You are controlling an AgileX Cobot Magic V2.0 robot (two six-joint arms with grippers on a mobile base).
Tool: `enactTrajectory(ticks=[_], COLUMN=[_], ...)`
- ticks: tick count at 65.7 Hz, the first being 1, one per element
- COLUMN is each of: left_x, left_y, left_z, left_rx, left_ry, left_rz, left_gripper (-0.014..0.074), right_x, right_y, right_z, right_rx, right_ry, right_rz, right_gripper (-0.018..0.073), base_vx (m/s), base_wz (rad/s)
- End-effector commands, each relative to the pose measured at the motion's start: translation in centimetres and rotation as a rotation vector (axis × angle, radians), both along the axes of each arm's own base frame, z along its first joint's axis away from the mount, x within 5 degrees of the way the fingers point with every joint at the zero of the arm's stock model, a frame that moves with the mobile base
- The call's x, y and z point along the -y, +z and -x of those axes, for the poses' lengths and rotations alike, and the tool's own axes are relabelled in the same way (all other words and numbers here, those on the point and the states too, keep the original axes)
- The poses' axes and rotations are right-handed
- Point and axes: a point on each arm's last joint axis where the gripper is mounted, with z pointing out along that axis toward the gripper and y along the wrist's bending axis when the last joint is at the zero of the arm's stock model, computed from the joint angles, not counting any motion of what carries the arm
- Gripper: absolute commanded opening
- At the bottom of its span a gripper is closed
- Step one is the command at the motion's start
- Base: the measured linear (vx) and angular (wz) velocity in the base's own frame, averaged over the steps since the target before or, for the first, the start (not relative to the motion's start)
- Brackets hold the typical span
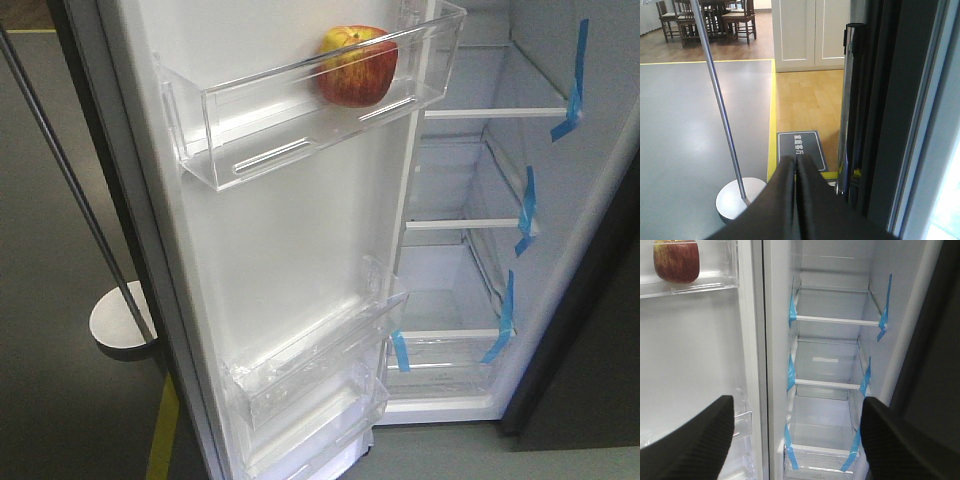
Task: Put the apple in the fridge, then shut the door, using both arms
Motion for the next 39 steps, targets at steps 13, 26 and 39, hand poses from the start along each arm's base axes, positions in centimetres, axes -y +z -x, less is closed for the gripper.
enactTrajectory(ticks=[13, 26, 39], left_x=[0.08, 0.08, 0.08], left_y=[0.11, 0.11, 0.11], left_z=[-0.04, -0.04, -0.04], left_rx=[0.069, 0.069, 0.069], left_ry=[-0.010, -0.010, -0.010], left_rz=[0.011, 0.011, 0.011], left_gripper=[-0.0006, -0.0006, -0.0006], right_x=[0.09, 0.10, 0.09], right_y=[1.09, 1.05, 1.05], right_z=[-0.14, -0.14, -0.14], right_rx=[0.066, 0.062, 0.062], right_ry=[-0.011, -0.012, -0.011], right_rz=[0.013, 0.012, 0.011], right_gripper=[0.0505, 0.0505, 0.0505], base_vx=[0.00, 0.00, 0.00], base_wz=[0.00, 0.00, 0.00])
